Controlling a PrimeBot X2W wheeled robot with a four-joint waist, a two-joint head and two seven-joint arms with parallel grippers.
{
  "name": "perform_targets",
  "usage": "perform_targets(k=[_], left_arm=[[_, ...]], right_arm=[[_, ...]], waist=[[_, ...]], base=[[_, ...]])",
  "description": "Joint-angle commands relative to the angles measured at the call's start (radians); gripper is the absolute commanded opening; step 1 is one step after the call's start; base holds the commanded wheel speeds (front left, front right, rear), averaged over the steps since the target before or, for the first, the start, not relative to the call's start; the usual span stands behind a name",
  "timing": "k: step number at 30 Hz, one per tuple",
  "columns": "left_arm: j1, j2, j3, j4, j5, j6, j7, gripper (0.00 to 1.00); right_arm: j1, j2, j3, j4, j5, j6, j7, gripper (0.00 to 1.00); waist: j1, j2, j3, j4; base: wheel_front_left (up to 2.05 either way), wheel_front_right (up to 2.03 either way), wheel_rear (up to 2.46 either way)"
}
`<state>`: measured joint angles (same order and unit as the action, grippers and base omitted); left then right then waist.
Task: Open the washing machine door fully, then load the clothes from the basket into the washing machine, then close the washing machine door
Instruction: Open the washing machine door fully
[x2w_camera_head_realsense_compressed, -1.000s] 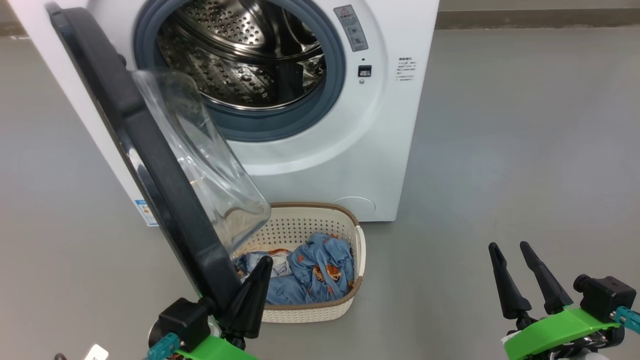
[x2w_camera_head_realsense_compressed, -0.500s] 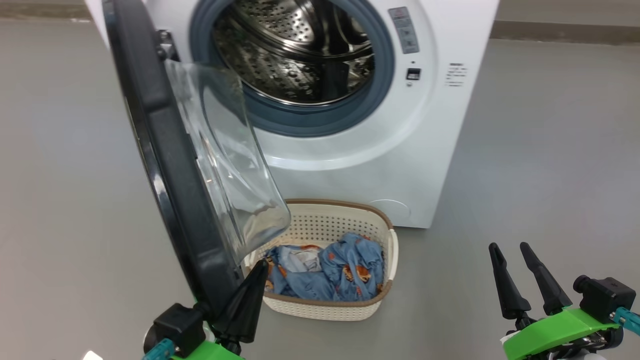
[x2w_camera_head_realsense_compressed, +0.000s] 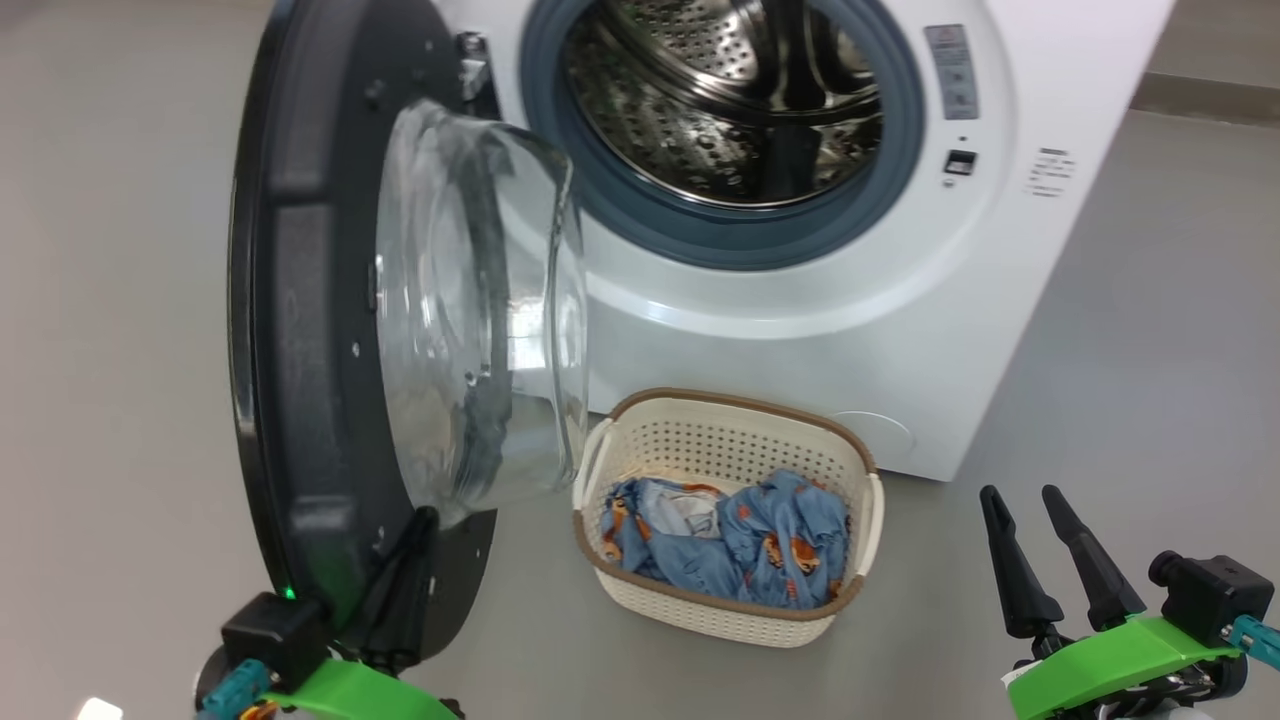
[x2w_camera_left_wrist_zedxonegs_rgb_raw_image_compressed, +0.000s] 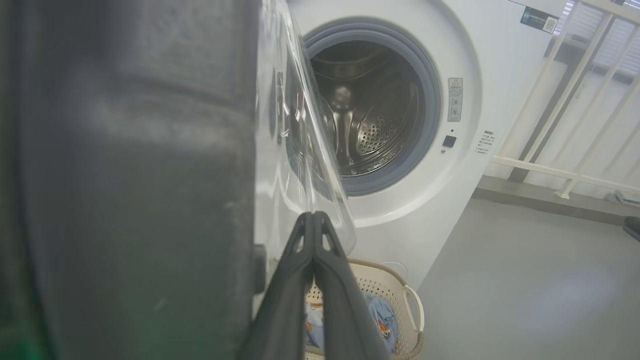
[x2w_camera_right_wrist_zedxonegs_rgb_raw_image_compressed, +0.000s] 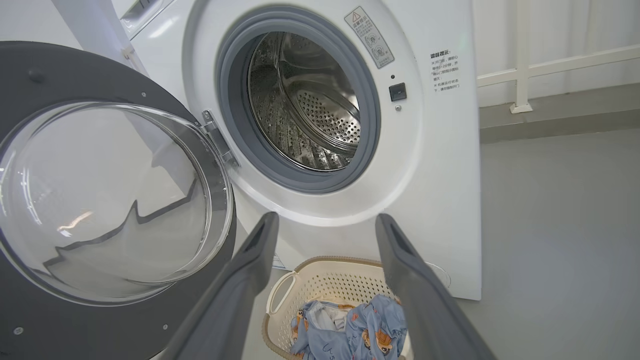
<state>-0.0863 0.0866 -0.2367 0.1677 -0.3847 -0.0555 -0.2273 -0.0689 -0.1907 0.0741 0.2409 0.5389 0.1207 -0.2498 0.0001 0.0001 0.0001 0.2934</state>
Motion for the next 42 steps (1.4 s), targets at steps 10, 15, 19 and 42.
perform_targets(k=[10, 15, 19, 42], left_arm=[[-0.087, 0.07, 0.104, 0.029, -0.035, 0.04, 0.038, 0.0], [-0.134, 0.101, 0.134, 0.093, -0.048, 0.043, 0.049, 0.0], [-0.172, 0.132, 0.153, 0.142, -0.054, 0.041, 0.055, 0.0], [-0.465, 0.344, 0.219, 0.477, -0.049, 0.016, 0.072, 0.0]], right_arm=[[-0.029, -0.002, 0.012, -0.02, -0.003, 0.01, -0.012, 1.0], [-0.037, 0.0, 0.013, -0.019, -0.005, 0.01, -0.012, 1.0], [-0.04, 0.0, 0.01, -0.023, -0.009, 0.01, -0.012, 1.0], [-0.114, 0.021, 0.005, -0.026, -0.022, 0.01, -0.012, 1.0]], waist=[[0.0, -0.0001, 0.017, 0.086], [0.0, -0.0001, 0.023, 0.103], [0.0, -0.0001, 0.036, 0.112], [0.0, -0.0001, 0.145, 0.095]], base=[[0.0, 0.0, 0.0], [0.0, 0.0, 0.0], [0.0, 0.0, 0.0], [0.0, 0.0, 0.0]])
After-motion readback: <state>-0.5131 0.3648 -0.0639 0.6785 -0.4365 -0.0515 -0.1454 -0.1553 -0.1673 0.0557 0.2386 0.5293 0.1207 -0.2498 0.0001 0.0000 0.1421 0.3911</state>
